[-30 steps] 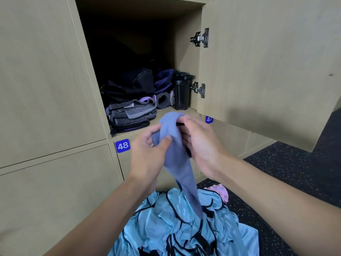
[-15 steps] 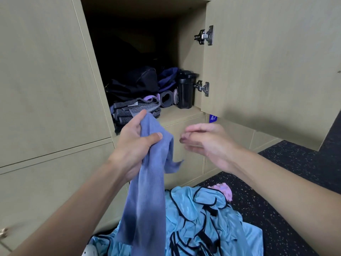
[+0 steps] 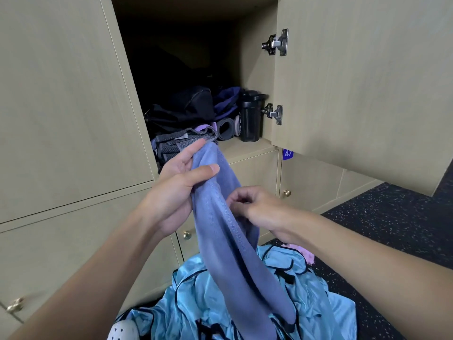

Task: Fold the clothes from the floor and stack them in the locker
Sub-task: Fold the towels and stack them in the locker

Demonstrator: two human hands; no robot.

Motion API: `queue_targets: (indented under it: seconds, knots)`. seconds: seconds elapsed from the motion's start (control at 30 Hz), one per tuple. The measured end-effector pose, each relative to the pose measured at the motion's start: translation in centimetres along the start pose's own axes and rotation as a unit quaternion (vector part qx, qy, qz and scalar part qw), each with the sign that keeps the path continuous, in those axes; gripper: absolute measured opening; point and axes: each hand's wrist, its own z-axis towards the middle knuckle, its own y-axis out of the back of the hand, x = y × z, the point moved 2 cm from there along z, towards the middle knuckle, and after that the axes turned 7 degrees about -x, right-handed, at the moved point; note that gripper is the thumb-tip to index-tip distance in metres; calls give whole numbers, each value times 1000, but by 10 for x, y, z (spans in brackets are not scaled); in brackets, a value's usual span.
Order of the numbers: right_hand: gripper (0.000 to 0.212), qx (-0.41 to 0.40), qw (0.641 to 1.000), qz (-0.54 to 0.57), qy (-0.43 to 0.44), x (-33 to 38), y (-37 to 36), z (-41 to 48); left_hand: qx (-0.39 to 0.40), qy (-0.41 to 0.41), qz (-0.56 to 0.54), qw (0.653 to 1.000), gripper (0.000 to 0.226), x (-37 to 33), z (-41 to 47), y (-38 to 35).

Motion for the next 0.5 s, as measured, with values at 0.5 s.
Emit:
queue_targets:
  seconds: [0.5]
  knots:
    - [26, 6, 976, 206, -64, -5, -31, -4, -34, 7, -3, 999, 66, -6, 7, 12]
